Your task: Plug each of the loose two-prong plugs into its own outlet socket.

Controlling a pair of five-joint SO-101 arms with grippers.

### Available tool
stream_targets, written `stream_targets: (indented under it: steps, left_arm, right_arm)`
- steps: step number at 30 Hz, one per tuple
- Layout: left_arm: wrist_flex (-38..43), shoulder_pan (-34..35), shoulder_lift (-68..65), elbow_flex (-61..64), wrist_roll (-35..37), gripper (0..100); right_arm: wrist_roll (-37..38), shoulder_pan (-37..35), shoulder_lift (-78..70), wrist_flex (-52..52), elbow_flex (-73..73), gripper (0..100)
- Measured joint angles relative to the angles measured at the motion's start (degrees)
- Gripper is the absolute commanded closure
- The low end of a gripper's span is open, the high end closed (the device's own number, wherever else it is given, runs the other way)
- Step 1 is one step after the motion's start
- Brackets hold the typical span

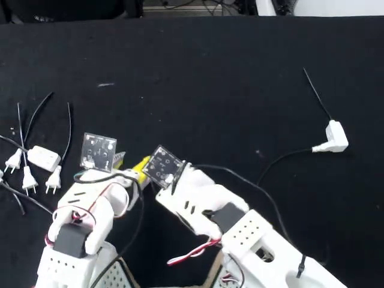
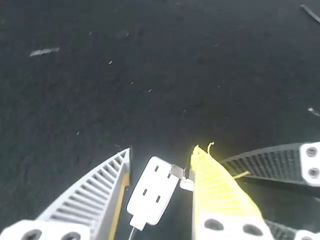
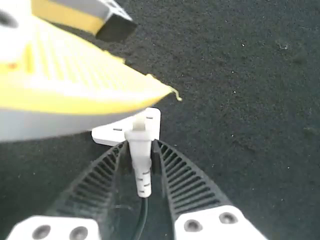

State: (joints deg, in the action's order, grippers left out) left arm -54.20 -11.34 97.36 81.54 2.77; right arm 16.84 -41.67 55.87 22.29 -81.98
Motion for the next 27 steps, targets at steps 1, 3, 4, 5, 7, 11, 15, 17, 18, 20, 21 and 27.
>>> stream_targets:
  steps: [1,3,4,5,7,11,15,17,18,20,21,27]
  left_arm:
    - [0.0,0.2,0.3,0.4,-0.1,80]
    - [0.0,0.5,0.6,0.9,-0.2,80]
    - [0.0,0.5,0.6,0.9,-0.4,80]
    - [0.0,0.6,0.5,0.9,-0.4,80]
    - [0.0,0.6,0.4,0.9,-0.4,80]
    - [0.0,0.6,0.4,0.9,-0.4,80]
    - [0.0,0.6,0.6,1.4,-2.0,80]
    - [0.1,0.6,0.6,1.8,-2.5,80]
    - [0.1,0.6,0.6,1.9,-2.5,80]
    - [0.1,1.0,0.6,2.0,-2.5,80]
    - [0.3,0.8,0.6,2.0,-2.5,80]
    - [0.4,1.0,0.7,2.0,-2.5,80]
  right_arm:
    - [-1.1,-0.1,0.0,0.0,0.0,98.8]
    - [-3.0,-0.1,0.0,0.4,0.0,98.8]
    - [-3.7,-0.1,0.0,0.7,0.0,98.8]
    - [-4.1,-0.1,0.0,1.1,0.0,98.8]
    - [-4.7,-0.1,0.0,1.4,0.0,98.8]
    - [-4.8,-0.1,0.0,1.4,0.0,98.8]
    - [-4.8,-0.1,1.2,2.5,0.0,98.8]
    - [-4.8,-0.1,3.9,4.7,0.0,98.8]
    - [-4.8,-0.1,5.5,5.9,-0.1,98.8]
    - [-4.8,-0.2,8.9,8.1,-0.1,98.8]
    - [-4.8,-0.2,10.5,8.8,-0.1,98.8]
    - [-4.8,-0.2,17.1,9.5,-1.7,98.8]
